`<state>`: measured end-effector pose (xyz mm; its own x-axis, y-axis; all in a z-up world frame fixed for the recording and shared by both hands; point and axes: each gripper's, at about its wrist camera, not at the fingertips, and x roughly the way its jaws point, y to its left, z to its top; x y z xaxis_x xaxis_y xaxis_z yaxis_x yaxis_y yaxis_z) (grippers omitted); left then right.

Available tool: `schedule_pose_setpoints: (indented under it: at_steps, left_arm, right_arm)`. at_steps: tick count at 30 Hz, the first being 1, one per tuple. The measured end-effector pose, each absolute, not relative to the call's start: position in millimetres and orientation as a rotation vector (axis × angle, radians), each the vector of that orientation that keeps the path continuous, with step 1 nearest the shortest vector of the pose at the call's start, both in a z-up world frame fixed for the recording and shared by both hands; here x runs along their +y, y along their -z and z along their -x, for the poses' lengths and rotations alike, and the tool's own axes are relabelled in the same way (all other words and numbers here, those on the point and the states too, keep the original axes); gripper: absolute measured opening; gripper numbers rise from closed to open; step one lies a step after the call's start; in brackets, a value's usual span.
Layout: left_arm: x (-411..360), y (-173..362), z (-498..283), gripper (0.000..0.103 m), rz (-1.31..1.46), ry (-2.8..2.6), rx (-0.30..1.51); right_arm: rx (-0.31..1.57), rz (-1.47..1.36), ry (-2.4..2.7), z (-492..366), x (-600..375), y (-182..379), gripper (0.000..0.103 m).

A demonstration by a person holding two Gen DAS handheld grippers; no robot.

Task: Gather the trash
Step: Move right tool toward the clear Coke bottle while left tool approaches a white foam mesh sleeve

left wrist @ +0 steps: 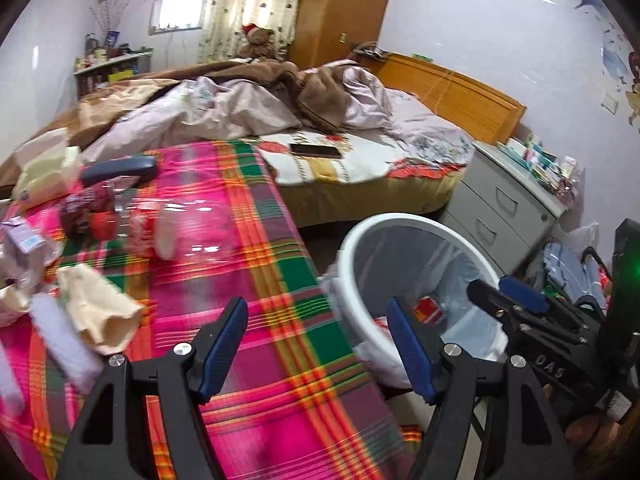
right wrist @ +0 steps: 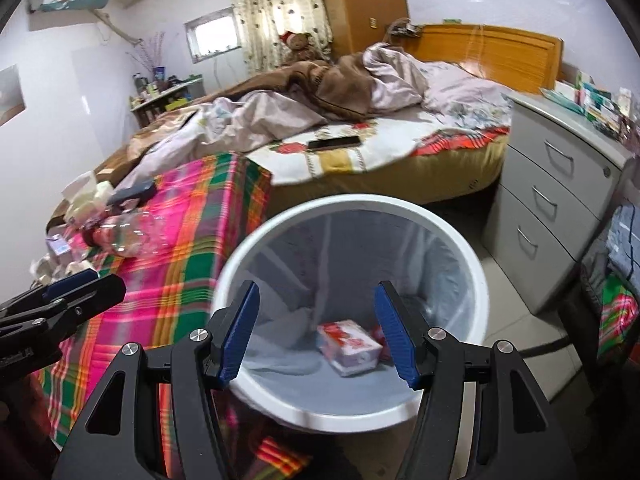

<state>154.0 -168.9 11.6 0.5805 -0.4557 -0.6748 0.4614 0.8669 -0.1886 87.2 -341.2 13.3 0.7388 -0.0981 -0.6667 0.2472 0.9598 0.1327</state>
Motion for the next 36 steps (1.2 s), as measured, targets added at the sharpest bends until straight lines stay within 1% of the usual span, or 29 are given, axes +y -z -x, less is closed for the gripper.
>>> schedule_pose_setpoints:
  at_steps: [17, 28, 36]
  left_arm:
    - [-67.5, -20.4, -147.3, 0.074, 0.023, 0.321, 0.727]
    - [-1.4, -11.4, -158.0, 0.074, 0.084, 0.179, 0.750]
    - [51.8, 6.7, -167.7, 0.075, 0.139, 0.046, 0.792]
  right_arm:
    - [0.670, -0.161, 0.023, -114.8, -268.6, -21.5, 0.062]
    - [0.674, -0.099, -0.106, -149.0, -230.0, -23.7, 0.062]
    - [0.716, -0.063, -0.214, -191.4, -212.9, -20.3, 0.062]
